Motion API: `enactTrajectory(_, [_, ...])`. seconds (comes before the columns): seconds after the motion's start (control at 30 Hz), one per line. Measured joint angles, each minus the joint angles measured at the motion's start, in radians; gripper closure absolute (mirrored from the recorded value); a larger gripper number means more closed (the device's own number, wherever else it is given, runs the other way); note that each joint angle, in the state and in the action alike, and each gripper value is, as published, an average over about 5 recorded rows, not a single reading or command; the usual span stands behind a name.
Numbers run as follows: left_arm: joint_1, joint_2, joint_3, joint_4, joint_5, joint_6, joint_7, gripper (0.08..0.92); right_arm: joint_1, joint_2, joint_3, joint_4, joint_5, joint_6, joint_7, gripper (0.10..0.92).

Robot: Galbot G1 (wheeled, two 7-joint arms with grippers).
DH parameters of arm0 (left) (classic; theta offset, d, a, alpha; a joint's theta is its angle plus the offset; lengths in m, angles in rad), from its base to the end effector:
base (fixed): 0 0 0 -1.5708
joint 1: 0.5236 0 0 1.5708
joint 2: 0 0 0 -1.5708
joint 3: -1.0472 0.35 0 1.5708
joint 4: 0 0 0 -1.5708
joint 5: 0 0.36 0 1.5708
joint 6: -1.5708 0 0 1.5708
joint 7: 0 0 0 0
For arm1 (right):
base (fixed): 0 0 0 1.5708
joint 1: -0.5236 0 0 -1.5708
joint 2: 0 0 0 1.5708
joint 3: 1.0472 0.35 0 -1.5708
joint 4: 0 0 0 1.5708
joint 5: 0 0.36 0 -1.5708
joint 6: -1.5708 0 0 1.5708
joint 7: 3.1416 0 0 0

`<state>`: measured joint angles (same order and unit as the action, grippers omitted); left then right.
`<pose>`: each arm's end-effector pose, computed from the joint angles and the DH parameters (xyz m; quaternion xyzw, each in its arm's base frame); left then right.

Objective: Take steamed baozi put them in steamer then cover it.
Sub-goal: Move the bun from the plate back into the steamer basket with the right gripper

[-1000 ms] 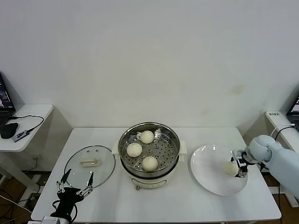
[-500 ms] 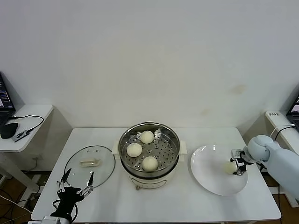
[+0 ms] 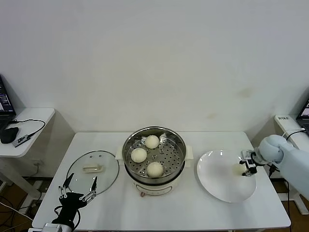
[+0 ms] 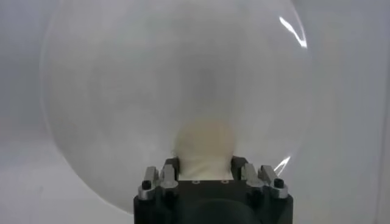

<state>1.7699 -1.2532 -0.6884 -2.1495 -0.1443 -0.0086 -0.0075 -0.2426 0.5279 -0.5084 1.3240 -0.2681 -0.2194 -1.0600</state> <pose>0.1370 0.0948 -0.2941 -0.0233 -0.9928 -0.1034 0.0552 0.4697 -0.2274 -0.2034 0.4226 -0.5657 0.5634 0.4290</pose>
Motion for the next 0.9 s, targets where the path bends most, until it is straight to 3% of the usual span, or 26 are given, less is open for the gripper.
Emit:
enactTrajectory(0.47, [-0.012,0.016,0.013,-0.009,0.0,0.0,0.0,0.177,0.383,-0.037,-0.271,0.177,0.242,-0.096,0.027,0.483])
enactTrajectory(0.9, [-0.02,0.015,0.008,0.0,-0.001,0.0,0.0,0.177,0.763,0.146,-0.58,0.287,0.552,-0.263,0.13,0.48])
